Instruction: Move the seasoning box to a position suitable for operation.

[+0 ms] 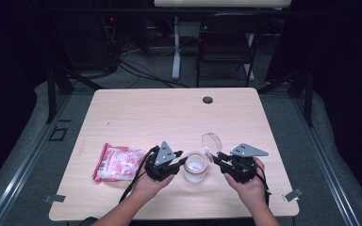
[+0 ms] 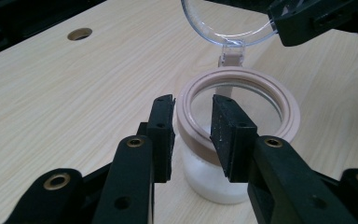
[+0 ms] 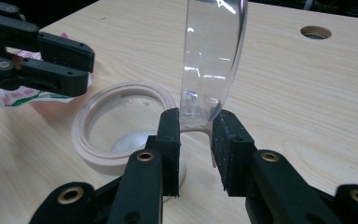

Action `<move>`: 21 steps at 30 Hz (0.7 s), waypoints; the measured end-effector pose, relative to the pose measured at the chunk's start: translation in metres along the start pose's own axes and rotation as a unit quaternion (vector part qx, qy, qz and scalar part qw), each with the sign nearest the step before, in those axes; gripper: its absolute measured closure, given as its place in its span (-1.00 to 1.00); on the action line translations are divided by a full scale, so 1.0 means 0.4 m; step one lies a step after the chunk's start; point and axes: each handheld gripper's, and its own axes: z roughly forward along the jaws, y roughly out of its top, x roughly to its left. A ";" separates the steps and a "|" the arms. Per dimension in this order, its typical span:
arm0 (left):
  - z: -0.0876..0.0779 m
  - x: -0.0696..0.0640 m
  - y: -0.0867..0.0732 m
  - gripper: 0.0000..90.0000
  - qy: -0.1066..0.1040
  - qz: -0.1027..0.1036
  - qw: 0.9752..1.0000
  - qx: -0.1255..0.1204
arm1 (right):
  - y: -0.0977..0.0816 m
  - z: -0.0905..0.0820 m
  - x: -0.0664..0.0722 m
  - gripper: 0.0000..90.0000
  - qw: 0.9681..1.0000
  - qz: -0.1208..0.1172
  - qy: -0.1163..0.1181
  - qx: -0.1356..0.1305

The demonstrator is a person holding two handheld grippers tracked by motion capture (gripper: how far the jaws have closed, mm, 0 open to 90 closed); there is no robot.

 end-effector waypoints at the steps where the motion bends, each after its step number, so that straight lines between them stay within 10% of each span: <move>1: -0.004 0.000 -0.002 0.55 0.004 0.004 1.000 0.000 | 0.003 0.004 -0.004 0.62 1.000 0.002 0.003 -0.001; 21: -0.058 0.030 -0.046 0.52 0.038 -0.031 0.999 0.007 | 0.036 0.061 -0.069 0.67 0.998 0.046 0.031 -0.015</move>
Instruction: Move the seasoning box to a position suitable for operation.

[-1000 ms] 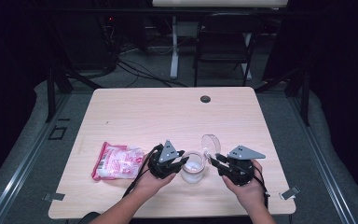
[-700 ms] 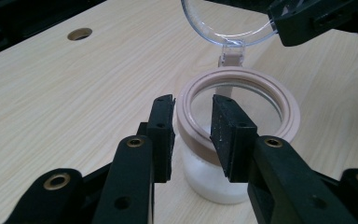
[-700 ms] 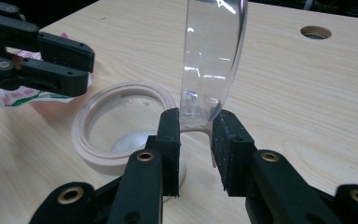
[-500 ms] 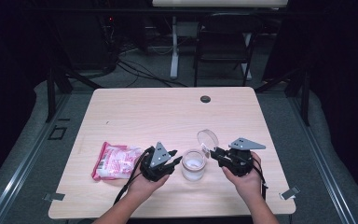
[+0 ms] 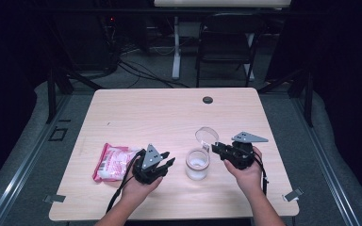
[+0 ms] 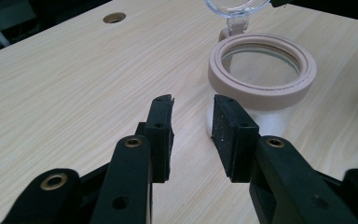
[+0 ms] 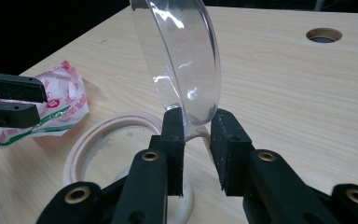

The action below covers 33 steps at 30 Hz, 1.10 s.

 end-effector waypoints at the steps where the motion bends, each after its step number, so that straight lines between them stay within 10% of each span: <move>1: 0.000 0.002 0.000 0.52 0.000 -0.002 1.000 0.000 | 0.000 0.000 -0.001 0.66 1.000 0.001 -0.001 0.000; 12: 0.017 0.007 0.007 0.49 -0.008 -0.005 1.000 -0.002 | -0.003 -0.001 -0.008 0.62 1.000 0.010 -0.008 -0.008; 33: 0.061 0.031 0.047 0.24 -0.021 -0.006 1.000 -0.006 | -0.020 -0.099 0.059 0.02 0.996 -0.071 -0.059 -0.013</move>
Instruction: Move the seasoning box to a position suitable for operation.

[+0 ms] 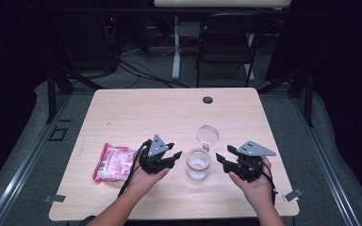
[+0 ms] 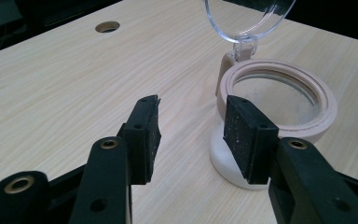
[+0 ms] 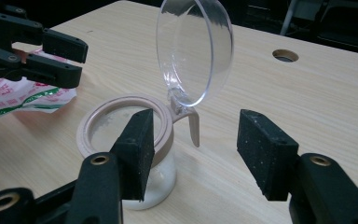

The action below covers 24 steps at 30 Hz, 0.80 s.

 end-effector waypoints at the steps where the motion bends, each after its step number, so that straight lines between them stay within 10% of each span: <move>1: 0.000 0.001 0.000 0.24 0.000 0.000 1.000 -0.002 | 0.001 -0.001 0.003 0.04 1.000 -0.002 0.002 0.001; 10: -0.050 0.026 -0.003 0.12 0.044 0.014 0.999 -0.006 | 0.030 0.004 0.052 0.18 0.998 -0.068 0.016 0.006; 24: -0.205 0.102 -0.076 0.08 0.084 -0.010 0.996 0.020 | 0.074 0.066 0.092 0.16 0.994 -0.080 0.075 0.013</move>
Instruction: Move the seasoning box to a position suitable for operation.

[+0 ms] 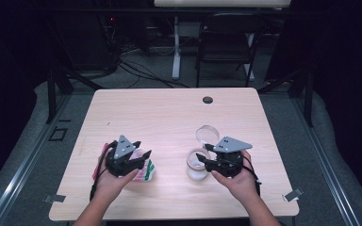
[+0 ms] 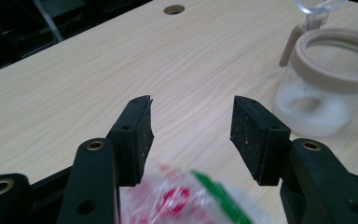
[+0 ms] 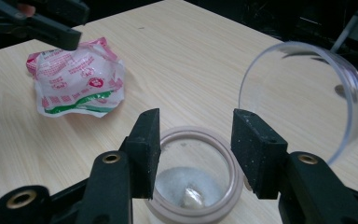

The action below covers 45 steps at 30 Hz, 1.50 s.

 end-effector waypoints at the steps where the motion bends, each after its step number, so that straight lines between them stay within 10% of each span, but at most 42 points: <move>1: -0.011 0.005 -0.016 0.08 0.002 0.000 1.000 -0.002 | 0.002 0.003 0.002 0.16 1.000 0.000 0.001 -0.002; 9: -0.056 0.016 -0.130 0.08 0.002 0.005 1.000 0.021 | 0.013 0.031 0.005 0.14 1.000 0.001 0.013 0.000; 22: -0.016 -0.080 -0.129 -0.03 -0.019 0.091 0.995 0.048 | 0.014 0.045 0.000 0.14 1.000 0.004 0.014 0.002; 34: 0.026 -0.129 -0.126 -0.10 -0.047 0.120 0.990 0.059 | 0.004 0.042 -0.002 0.13 1.000 0.008 0.007 0.004; 45: 0.067 -0.114 -0.152 -0.02 0.015 0.168 0.980 0.109 | -0.001 0.041 -0.007 0.13 1.000 0.011 0.004 0.006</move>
